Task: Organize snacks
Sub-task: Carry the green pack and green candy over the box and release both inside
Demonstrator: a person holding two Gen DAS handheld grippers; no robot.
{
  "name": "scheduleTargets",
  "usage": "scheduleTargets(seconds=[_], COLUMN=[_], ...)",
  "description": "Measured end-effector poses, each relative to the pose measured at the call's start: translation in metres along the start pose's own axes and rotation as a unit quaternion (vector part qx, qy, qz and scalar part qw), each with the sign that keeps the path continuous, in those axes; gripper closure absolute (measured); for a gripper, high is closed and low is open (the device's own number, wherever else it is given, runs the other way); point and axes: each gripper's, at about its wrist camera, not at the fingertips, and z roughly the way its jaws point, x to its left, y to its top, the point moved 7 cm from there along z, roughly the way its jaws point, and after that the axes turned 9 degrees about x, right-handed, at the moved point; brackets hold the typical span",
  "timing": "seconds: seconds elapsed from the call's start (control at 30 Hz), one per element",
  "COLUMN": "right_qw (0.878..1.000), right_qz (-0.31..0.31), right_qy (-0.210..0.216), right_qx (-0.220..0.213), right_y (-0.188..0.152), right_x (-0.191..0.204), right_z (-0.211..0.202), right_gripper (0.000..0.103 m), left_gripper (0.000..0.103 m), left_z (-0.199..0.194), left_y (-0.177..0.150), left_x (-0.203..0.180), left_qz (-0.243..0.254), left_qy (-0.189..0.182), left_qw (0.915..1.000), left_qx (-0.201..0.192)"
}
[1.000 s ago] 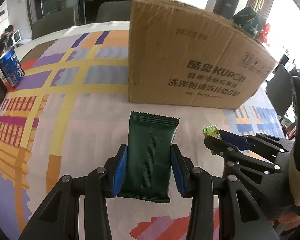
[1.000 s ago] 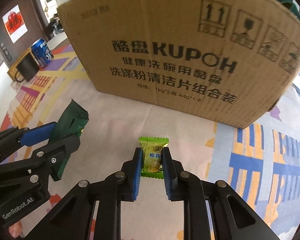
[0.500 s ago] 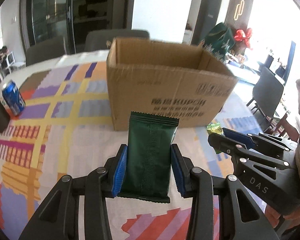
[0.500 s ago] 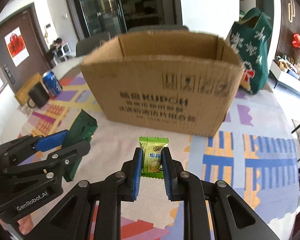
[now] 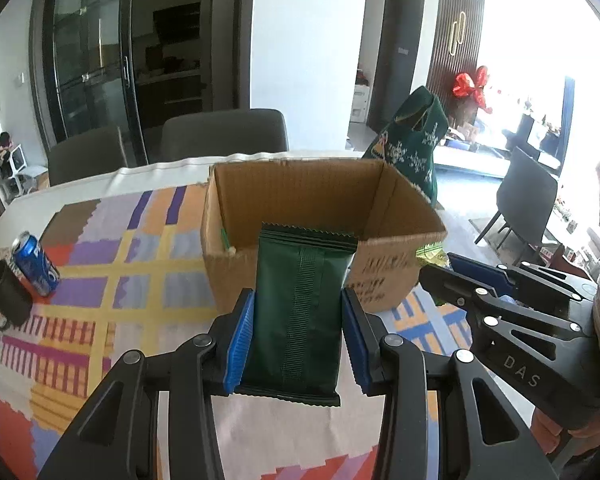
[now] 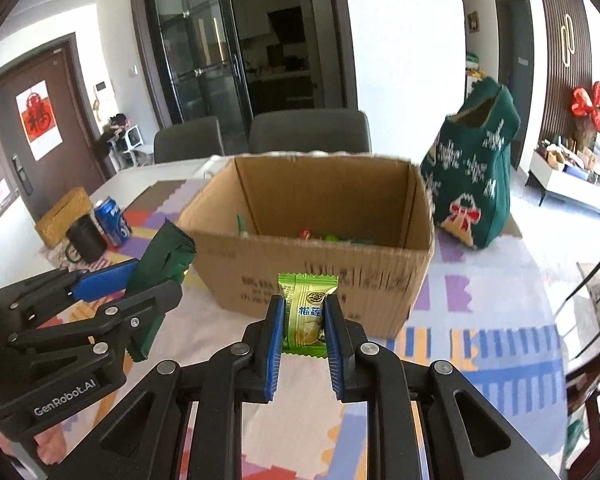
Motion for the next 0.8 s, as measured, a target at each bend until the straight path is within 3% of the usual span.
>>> scheduleTargets(seconds=[0.3,0.8], right_qw=[1.000,1.000], right_qz=[-0.007,-0.009], right_qy=[-0.009,-0.021], right_qx=[-0.014,0.019], right_y=[0.037,0.092], right_x=[-0.009,-0.027], right_z=[-0.006,0.026], right_gripper=[0.082,0.082], left_gripper=[0.061,0.061], left_z=[0.005,0.047], left_y=[0.037,0.099], left_x=[0.004,0.010], left_qz=[0.008,0.029], left_qy=[-0.002,0.009], left_qw=[0.9999,0.9986], left_qx=[0.009,0.044])
